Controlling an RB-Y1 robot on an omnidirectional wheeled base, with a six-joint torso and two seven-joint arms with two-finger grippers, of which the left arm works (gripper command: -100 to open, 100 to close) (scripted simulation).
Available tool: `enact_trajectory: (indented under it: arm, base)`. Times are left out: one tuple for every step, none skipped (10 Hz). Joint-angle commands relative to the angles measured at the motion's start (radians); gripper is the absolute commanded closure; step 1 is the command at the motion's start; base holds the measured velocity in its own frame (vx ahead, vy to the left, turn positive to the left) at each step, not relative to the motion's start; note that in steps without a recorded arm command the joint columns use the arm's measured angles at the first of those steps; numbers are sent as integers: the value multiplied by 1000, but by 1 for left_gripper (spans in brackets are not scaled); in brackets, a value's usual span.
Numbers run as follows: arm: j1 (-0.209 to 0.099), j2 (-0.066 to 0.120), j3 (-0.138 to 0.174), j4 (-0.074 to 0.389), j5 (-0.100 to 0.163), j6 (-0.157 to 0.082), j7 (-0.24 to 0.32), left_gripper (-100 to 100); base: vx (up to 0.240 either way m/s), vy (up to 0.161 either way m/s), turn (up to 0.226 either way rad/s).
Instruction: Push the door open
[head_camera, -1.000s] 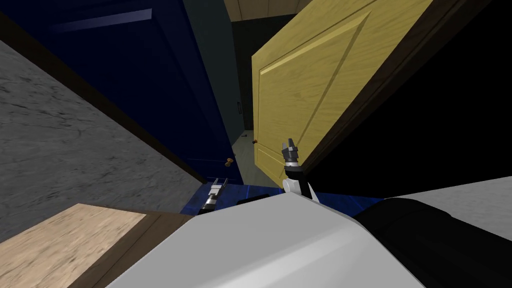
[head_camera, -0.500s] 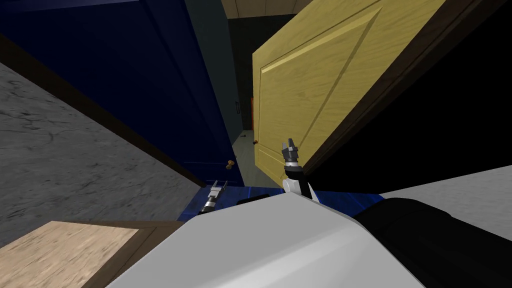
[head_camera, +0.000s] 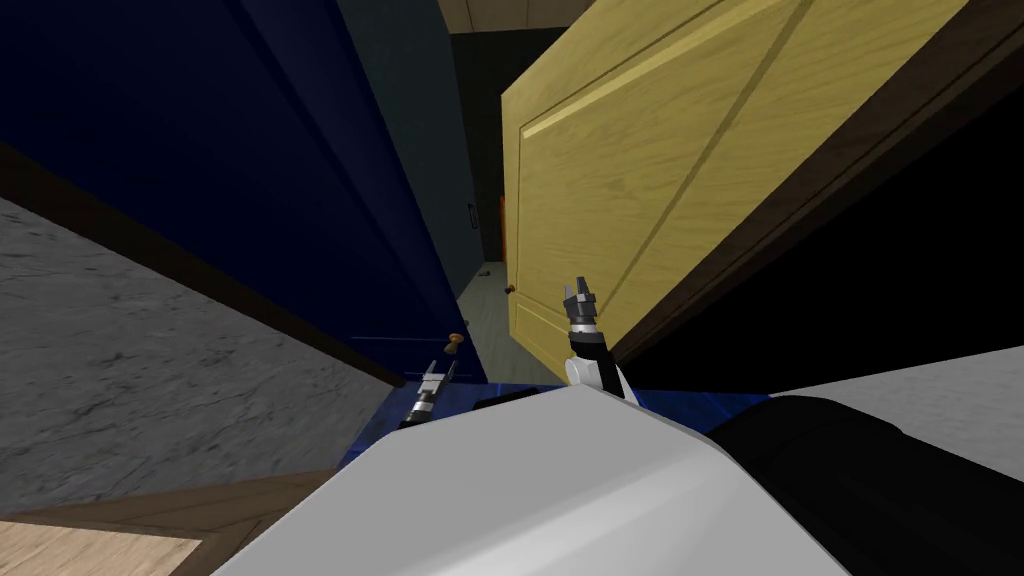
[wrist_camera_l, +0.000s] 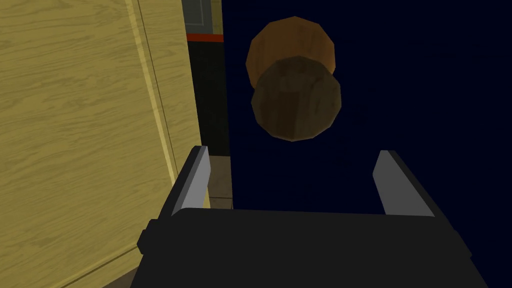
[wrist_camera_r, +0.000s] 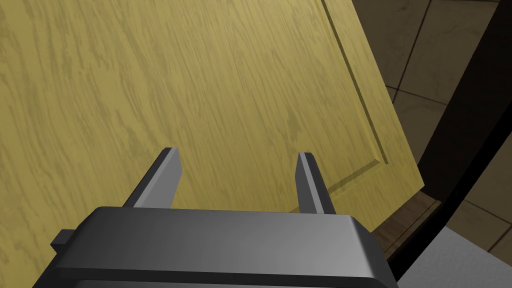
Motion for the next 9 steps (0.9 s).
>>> enact_trajectory:
  arm:
    - [-4,-8,3,5,0,3,-6,-100]
    - [-7,-12,4,9,1,4,-9,-100]
    - [-9,-16,6,12,1,4,-12,-100]
    - [-8,-14,5,9,1,5,-10,-100]
    - [-8,-14,5,9,1,5,-10,100]
    - [-8,-14,5,9,1,5,-10,100]
    - [-8,-14,5,9,1,5,-10,100]
    - [-8,-14,5,9,1,5,-10,100]
    - [-8,-14,5,9,1,5,-10,100]
  base:
    - [175,-11,-43]
    - [198,3,-35]
    - [206,-17,-24]
    - [89,-12,-1]
    - [-12,4,3]
    - [-29,5,-15]
    - [-16,4,-17]
    - [0,0,0]
    - [0,0,0]
